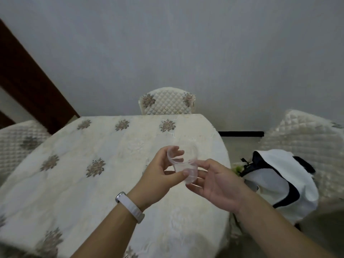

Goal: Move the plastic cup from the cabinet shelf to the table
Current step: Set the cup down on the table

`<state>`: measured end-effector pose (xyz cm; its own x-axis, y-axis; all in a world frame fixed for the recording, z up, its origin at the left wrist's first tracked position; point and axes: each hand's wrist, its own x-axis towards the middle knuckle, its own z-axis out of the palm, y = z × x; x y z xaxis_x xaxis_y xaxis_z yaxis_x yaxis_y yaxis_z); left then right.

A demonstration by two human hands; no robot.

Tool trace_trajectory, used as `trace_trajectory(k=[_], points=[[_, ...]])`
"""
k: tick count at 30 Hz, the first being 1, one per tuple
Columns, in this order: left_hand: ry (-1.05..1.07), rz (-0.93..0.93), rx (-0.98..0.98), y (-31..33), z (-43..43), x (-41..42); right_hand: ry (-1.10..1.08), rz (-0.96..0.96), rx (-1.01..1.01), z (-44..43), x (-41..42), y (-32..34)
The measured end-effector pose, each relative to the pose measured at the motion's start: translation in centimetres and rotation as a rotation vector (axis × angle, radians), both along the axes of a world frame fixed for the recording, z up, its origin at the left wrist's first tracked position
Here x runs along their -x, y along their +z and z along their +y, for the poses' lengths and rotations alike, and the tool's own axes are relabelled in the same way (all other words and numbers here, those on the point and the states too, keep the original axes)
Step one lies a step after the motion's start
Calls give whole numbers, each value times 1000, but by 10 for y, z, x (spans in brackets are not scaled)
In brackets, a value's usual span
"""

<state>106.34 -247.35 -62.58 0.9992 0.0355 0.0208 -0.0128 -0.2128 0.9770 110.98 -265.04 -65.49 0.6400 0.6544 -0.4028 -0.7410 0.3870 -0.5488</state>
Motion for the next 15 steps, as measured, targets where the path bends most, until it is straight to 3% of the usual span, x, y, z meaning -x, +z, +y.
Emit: trace_trajectory(k=[8,15], points=[[210,38,35,-34,47,-2,102,-154,244,60,-30,-18],[199,153,26,-91,80,-26,111,-188,389,92,-53,-58]])
